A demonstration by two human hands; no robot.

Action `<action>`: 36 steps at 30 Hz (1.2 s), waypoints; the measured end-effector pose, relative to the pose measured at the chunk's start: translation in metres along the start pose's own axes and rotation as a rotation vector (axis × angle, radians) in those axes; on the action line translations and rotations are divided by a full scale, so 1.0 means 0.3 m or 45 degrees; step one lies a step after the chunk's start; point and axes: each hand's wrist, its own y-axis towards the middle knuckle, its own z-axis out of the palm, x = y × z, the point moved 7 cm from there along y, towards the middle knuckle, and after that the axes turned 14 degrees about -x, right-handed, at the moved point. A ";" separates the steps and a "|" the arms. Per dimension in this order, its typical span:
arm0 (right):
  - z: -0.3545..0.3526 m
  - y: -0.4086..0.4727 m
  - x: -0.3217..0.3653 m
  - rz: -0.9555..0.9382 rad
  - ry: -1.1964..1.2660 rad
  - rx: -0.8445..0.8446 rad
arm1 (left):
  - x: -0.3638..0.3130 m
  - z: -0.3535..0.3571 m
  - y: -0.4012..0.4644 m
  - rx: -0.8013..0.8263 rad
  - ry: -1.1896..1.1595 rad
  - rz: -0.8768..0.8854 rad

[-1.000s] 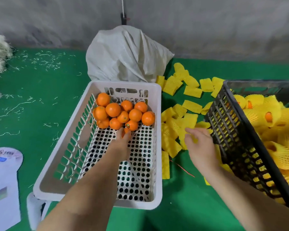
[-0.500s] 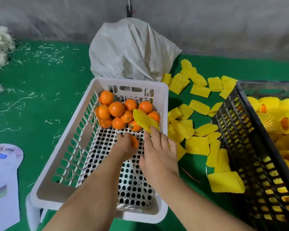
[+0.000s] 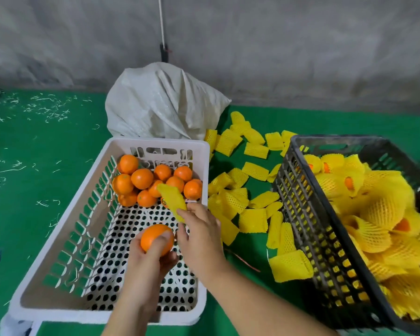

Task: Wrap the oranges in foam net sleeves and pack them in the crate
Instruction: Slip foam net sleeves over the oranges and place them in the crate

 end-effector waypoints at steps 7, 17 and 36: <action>-0.292 -0.174 -0.149 0.520 0.682 -0.447 | 0.012 0.193 -0.196 0.456 -0.169 -0.014; -0.490 -0.169 -0.231 0.621 0.903 -0.061 | 0.076 0.375 -0.346 0.728 -0.186 -0.105; -1.178 -0.118 -0.143 0.166 1.117 -0.416 | -0.362 0.565 -0.920 0.799 0.033 0.780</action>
